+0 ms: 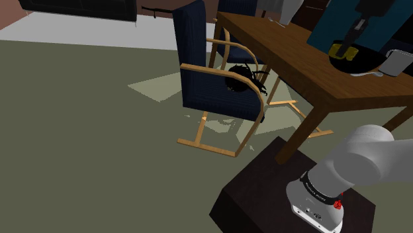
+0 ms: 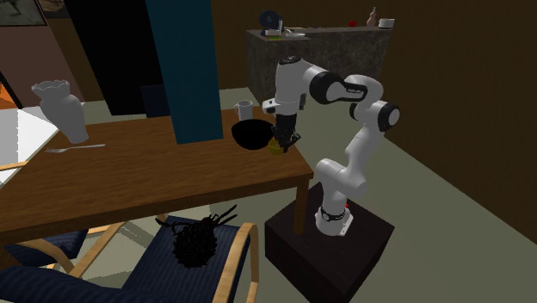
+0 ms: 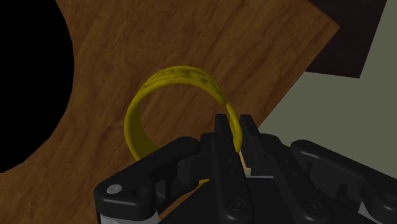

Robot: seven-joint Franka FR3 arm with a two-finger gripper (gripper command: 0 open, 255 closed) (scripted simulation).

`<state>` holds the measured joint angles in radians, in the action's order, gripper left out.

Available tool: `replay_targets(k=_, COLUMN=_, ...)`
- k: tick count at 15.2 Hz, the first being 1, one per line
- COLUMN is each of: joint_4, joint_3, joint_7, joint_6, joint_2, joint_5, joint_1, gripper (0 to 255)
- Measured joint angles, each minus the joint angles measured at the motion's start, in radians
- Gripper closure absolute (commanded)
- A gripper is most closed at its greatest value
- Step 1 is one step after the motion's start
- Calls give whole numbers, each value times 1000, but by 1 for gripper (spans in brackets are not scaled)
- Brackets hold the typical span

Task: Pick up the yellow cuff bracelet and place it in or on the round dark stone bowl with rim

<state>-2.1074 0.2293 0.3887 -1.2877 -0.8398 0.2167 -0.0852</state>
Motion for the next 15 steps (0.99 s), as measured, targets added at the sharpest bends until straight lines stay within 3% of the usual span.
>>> replay_targets(k=15, joint_4=305, joint_3=-12, joint_7=26, joint_6=172, joint_2=133, joint_5=-18, joint_1=13, gripper=255)
